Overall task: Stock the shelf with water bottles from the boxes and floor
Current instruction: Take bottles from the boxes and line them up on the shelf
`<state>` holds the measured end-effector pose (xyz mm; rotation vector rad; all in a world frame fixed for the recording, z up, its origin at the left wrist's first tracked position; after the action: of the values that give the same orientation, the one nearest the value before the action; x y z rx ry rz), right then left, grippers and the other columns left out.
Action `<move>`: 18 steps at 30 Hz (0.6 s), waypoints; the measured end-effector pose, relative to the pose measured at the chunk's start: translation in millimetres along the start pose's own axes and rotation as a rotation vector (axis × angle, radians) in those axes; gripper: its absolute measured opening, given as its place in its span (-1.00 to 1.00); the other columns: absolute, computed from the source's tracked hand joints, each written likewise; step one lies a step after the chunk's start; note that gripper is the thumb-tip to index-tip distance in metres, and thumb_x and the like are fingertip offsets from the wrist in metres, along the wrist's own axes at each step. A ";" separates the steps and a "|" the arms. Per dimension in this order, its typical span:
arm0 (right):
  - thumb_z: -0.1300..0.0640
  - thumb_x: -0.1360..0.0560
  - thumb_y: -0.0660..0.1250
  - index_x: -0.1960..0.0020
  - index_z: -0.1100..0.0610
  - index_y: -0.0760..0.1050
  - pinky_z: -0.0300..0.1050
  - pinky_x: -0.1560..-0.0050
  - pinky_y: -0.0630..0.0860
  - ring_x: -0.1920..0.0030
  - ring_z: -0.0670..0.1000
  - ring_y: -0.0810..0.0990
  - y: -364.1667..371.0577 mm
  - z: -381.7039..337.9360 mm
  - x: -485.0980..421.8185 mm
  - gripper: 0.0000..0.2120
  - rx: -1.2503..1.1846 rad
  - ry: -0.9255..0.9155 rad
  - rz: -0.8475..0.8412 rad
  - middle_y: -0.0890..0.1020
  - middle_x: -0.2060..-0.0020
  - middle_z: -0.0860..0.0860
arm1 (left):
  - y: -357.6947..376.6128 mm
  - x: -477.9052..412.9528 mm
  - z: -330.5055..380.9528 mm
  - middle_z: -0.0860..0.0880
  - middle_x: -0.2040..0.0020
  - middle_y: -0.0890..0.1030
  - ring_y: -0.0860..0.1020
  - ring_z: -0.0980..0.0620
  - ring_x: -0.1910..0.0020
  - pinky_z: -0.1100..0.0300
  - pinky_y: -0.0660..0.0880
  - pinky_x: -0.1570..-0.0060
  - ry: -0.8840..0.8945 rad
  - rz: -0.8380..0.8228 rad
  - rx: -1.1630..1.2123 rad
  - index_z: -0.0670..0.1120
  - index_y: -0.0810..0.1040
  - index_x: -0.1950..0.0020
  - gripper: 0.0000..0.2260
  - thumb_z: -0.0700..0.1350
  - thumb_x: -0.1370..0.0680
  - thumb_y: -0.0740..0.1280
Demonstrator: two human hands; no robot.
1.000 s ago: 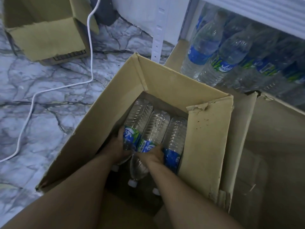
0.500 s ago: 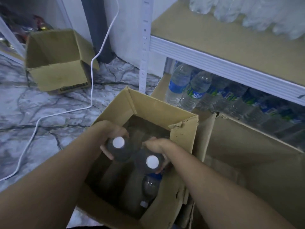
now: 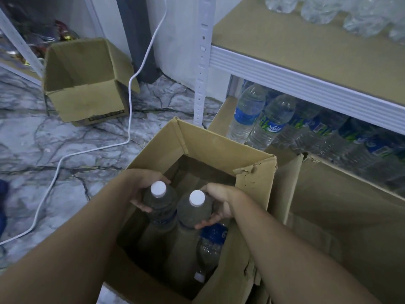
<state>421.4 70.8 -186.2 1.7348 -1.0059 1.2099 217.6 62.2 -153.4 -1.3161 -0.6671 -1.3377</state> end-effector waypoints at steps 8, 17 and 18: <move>0.54 -0.23 0.19 -0.42 0.00 0.41 0.25 -0.13 0.58 -0.36 0.47 0.30 -8.9 20.2 1.3 -0.17 -0.190 -0.203 -0.223 0.27 -0.42 0.14 | 11.7 -14.1 -14.3 -0.26 -0.17 0.60 0.58 -0.23 -0.05 -0.04 0.56 -0.02 0.269 0.401 0.194 -0.28 0.54 -0.22 -0.74 -0.19 -0.59 0.24; 0.10 -0.14 0.69 -0.33 -0.28 0.20 0.02 -0.26 0.52 -0.30 0.02 0.50 36.1 63.8 -12.5 -0.04 0.212 -0.715 0.510 0.50 -0.29 -0.09 | 27.6 -20.6 -47.4 0.15 -0.25 0.42 0.39 0.03 -0.34 0.17 0.34 -0.25 0.840 0.374 -0.040 0.15 0.22 -0.46 -0.17 -0.28 -0.33 0.54; 0.04 -0.11 0.68 -0.29 -0.32 0.20 0.02 -0.20 0.55 -0.26 0.01 0.53 38.6 69.4 -18.8 -0.06 0.199 -0.747 0.538 0.52 -0.26 -0.11 | 30.2 -21.9 -48.5 0.05 -0.36 0.36 0.33 -0.01 -0.40 0.17 0.28 -0.31 0.855 0.466 -0.037 0.04 0.16 -0.51 -0.11 -0.25 -0.31 0.57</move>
<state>405.6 -3.9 -215.2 2.2210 -1.9413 0.9866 225.5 16.6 -193.4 -0.7338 0.2415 -1.3503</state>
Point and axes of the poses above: each hand's wrist, its own x-axis away from the middle knuckle, its own y-axis out of the palm, z = x × y, the point moved 3 cm from there along -x, towards the middle knuckle
